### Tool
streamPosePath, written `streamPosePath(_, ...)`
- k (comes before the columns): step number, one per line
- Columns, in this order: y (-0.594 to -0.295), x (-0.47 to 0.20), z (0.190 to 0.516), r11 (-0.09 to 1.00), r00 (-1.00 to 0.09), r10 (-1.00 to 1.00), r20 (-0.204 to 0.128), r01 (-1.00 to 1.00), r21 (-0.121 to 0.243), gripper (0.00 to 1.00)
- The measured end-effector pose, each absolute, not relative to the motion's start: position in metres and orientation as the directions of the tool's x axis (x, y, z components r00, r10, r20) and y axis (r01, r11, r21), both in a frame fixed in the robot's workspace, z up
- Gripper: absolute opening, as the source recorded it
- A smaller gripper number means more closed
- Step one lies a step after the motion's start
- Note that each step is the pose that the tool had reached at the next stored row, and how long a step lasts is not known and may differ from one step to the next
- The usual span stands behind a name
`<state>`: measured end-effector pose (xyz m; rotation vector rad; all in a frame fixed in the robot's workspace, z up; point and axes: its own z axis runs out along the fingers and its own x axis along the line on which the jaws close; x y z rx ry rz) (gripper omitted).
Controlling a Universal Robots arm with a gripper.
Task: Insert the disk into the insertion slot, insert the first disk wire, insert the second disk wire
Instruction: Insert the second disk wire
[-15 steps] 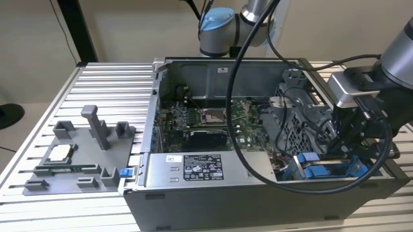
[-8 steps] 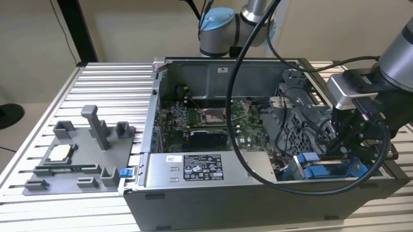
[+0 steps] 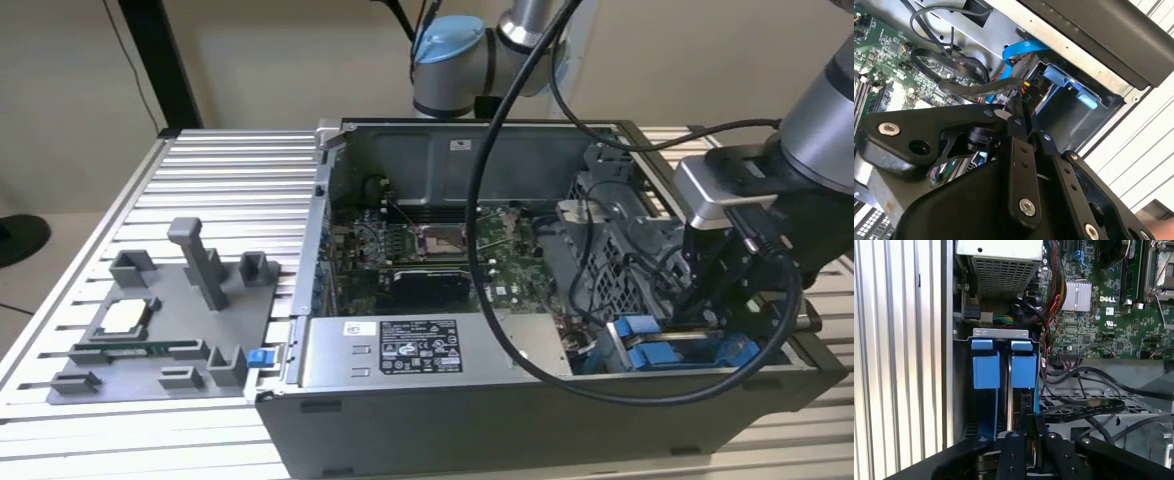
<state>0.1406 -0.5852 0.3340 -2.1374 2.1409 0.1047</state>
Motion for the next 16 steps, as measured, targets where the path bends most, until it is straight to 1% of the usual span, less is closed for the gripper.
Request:
streamPosePath(2, -0.585, 0.141, 0.338, 0.004, 0.0, -0.992, -0.129, -0.999, -0.032, 1.0)
streamPosePath(9, -0.585, 0.141, 0.367, 0.004, 0.0, -0.992, -0.127, -0.999, -0.032, 1.0)
streamPosePath(16, -0.585, 0.141, 0.386, 0.004, 0.0, -0.992, -0.127, -0.999, -0.032, 1.0)
